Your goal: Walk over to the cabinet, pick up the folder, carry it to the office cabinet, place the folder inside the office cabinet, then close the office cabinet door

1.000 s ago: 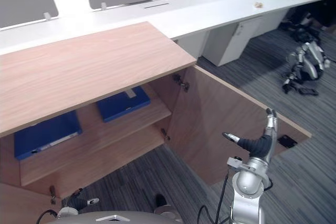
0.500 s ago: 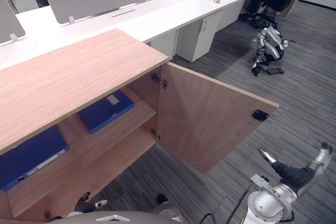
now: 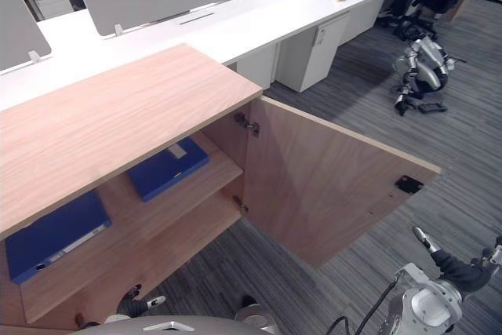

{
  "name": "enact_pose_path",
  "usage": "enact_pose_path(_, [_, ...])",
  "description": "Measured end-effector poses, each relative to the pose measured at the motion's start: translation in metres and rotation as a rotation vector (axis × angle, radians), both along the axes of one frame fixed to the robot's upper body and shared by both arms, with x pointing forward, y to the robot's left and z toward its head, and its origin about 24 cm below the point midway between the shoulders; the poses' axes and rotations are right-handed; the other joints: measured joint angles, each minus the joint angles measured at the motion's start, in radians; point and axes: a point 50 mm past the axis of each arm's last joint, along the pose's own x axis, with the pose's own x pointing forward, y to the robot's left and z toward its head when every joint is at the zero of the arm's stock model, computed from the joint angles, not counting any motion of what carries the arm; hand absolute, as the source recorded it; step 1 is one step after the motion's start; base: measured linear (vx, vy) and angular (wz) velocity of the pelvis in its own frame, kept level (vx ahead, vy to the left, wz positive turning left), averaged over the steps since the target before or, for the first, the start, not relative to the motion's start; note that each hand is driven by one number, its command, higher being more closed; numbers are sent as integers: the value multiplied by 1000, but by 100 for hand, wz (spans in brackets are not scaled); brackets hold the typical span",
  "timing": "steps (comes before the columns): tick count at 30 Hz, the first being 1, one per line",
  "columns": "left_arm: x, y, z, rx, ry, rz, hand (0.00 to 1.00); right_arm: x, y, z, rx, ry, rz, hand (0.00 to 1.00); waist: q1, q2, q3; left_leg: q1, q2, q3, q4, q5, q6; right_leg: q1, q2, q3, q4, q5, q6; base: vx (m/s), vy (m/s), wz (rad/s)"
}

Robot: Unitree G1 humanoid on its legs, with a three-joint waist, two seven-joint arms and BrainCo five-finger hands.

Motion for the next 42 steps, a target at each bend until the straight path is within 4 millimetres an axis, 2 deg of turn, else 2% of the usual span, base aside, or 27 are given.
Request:
enact_pose_path(5, [1, -4, 0, -6, -2, -37, 0, 13, -13, 1, -7, 32, 49, 0, 9, 24, 14, -12, -1, -32, 1, 5, -2, 1, -10, -42, -10, -1, 1, 25, -45, 19])
enact_pose_path(10, [-1, -6, -1, -3, 10, -83, 0, 29, -30, 12, -16, 26, 70, 0, 13, 44, 28, -17, 1, -77, -1, 14, -7, 18, -18, -88, -18, -6, 5, -24, -48, 22])
enact_pose_path(19, [2, -9, 0, 0, -5, -149, 0, 47, -43, 17, 0, 56, 125, 0, 11, 56, 35, -32, -2, -105, -7, 24, -5, 17, -24, -114, -22, -8, 8, -34, -31, 10])
enact_pose_path(26, [2, -9, -2, 5, 6, -190, 0, 64, -44, 18, 3, 92, 198, 0, 0, 70, 45, -32, -7, -109, -20, 30, -3, 17, -24, -115, -32, -5, 11, -5, -4, 0])
enact_pose_path(35, [1, 0, -2, 32, 16, -194, 0, 74, -24, 18, -30, 101, 294, 0, -31, 64, 65, -35, -13, -105, -16, 30, -3, 33, -24, -107, -91, 31, 17, -59, -30, -4])
enact_pose_path(38, [-1, 2, -2, 38, 24, -196, 0, 70, -6, 22, -55, 51, 344, 0, -48, 60, 68, -40, -12, -99, -12, 30, -3, 33, -20, -100, -114, 45, 16, -65, -51, -12])
enact_pose_path(42, [1, 13, -1, 65, 26, -189, 0, 64, 32, 11, -18, 6, 425, 0, -53, 36, 84, -34, 7, -73, 8, 21, -11, 32, 4, -50, -138, 69, 9, -76, -80, -35])
